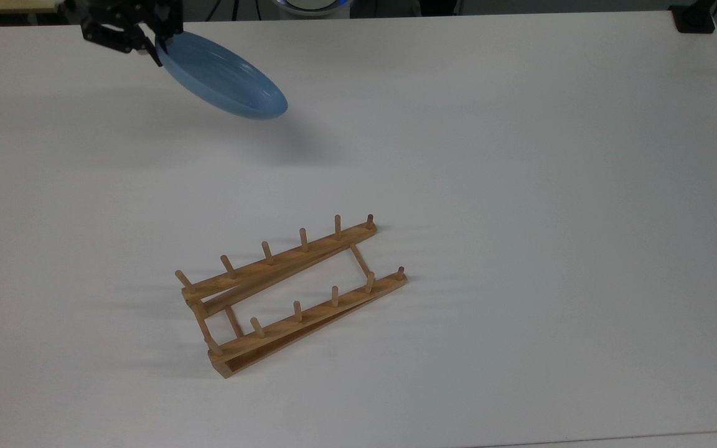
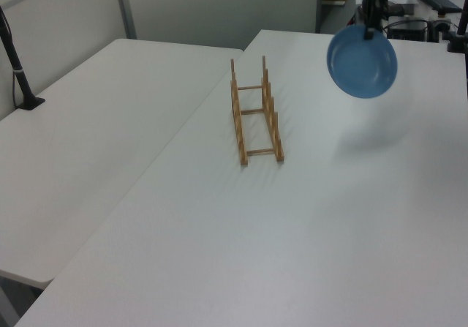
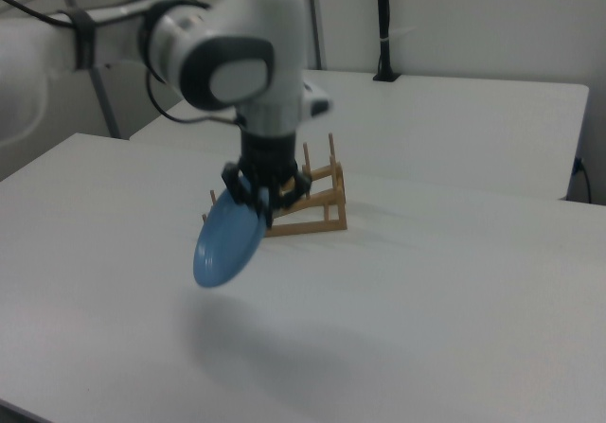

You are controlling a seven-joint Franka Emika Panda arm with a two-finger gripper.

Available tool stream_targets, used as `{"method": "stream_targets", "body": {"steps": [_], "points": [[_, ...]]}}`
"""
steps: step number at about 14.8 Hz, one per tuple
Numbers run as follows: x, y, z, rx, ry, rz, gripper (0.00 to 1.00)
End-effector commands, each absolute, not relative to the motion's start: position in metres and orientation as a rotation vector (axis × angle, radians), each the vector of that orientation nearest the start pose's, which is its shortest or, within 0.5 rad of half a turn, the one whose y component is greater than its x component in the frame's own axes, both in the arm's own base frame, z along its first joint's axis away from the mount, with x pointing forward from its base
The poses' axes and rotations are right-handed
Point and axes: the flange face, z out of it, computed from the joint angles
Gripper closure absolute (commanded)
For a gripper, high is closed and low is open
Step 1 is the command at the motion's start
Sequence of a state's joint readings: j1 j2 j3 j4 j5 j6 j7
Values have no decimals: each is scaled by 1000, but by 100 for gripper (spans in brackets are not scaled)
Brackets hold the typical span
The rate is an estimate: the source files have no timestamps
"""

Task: Pick plate from plate rack
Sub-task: 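Carry the blue plate away from the rack, clear of the pegs, then lower the plate flat onto the table and open the gripper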

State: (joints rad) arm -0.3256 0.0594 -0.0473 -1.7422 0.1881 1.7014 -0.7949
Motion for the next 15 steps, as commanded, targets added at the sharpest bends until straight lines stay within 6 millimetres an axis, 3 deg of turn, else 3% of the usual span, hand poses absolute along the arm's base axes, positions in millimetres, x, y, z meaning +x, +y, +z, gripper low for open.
{"method": "stream_targets", "body": {"steps": [1,5,11,12,14,15], "points": [[540,-208,444,-2764,-499,96,100],[557,-219,379,-2762,-436,136,100],[557,-219,315,-2805,-405,122,97],[558,-221,312,-2805,-400,125,56],[558,-222,315,-2805,-397,123,14],[559,-223,320,-2811,-401,112,0]]}}
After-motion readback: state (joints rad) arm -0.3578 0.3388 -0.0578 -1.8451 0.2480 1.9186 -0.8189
